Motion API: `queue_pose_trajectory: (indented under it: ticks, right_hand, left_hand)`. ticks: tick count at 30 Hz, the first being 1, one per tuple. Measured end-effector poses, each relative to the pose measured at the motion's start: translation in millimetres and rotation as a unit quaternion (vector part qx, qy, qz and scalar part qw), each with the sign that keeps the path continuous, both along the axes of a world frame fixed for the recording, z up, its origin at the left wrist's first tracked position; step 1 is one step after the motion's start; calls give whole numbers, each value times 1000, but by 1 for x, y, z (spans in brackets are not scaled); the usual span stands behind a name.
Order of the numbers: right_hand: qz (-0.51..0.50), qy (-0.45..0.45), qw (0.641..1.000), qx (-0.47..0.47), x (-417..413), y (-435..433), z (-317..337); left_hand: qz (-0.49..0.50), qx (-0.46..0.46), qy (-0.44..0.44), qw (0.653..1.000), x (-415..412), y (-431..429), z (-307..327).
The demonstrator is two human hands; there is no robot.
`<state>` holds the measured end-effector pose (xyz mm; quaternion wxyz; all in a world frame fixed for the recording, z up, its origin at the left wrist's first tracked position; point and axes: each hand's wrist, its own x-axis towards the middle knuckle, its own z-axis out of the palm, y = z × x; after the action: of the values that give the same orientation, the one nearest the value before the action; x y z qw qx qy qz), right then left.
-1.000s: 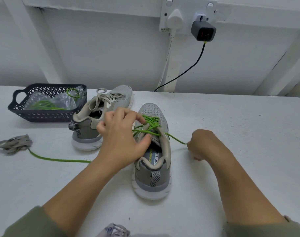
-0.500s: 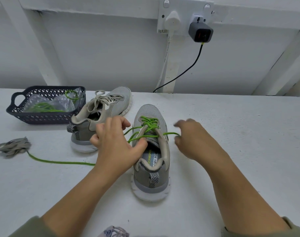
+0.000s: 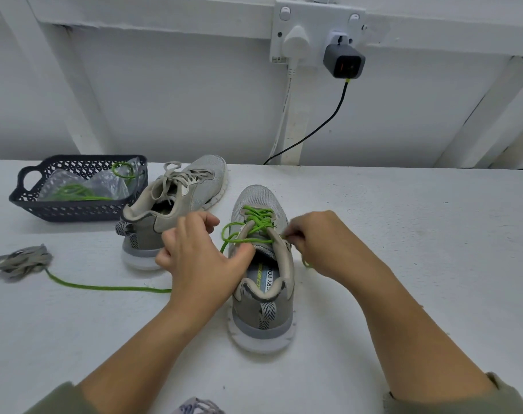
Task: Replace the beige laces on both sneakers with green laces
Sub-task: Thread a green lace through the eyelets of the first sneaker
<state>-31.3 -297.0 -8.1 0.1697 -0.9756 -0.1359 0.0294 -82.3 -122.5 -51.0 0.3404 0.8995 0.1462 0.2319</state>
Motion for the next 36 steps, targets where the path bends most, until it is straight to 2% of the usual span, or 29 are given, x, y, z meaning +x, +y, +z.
queue_pose_trajectory:
  ticks: [2,3,4,7,8,10,13,15,17,19,21,22,23,24,27,29,30,31,32,34,36]
  right_hand:
    - [-99,58,988,-105,3,-6,-6]
    - [-114,69,984,-117,2,-8,-5]
    - [-101,59,989,-91,1,-7,-2]
    - [22,15,997,70,-10,0,16]
    - [39,16,996,79,-11,0,18]
    - [-5,52,998,30,-3,-6,11]
    - [-105,142,980,-92,-1,-8,6]
    - [-71,108,984,-123,-4,-5,8]
    - [1,86,996,-39,-10,-2,16]
    - [41,110,992,42,-12,-5,25]
    - [46,140,985,91,-9,-13,25]
    - [41,159,975,152,-8,-17,26]
    - [32,179,949,256,-5,-19,26]
    - [24,195,906,375,-4,-19,28]
    - [36,223,728,647,1,-12,35]
    - [65,252,623,738,3,-5,40]
    - [75,265,597,753,4,-1,40]
    - [74,270,602,748,5,3,39]
    - [61,262,639,721,7,8,38]
    - [32,230,743,628,8,17,31]
    - [7,203,828,523,9,23,24]
  left_hand:
    - [-2,-4,3,1000,-1,1,-1]
    - [-4,-5,8,1000,0,1,-2]
    - [-8,-6,13,1000,0,1,-2]
    - [-18,-14,31,999,1,1,-3]
    - [-20,-19,33,999,1,1,-3]
    - [-24,-31,34,999,1,-1,-3]
    - [-35,-36,31,998,0,-2,-3]
    - [-46,-31,27,998,0,-1,-2]
    - [-76,-28,29,996,1,5,-2]
    - [-150,-64,62,985,4,19,1]
    - [-234,-192,124,945,6,34,13]
    - [-253,-266,139,920,8,40,20]
    - [-256,-333,139,897,11,45,26]
    - [-254,-389,129,876,13,48,31]
    - [-226,-528,53,817,21,42,42]
    - [-209,-586,-8,783,26,36,51]
    - [-212,-579,-40,786,27,35,55]
    - [-221,-538,-70,810,27,33,58]
    - [-235,-464,-88,849,27,32,58]
    - [-277,-318,-88,902,29,32,54]
    - [-299,-223,-88,923,35,36,50]
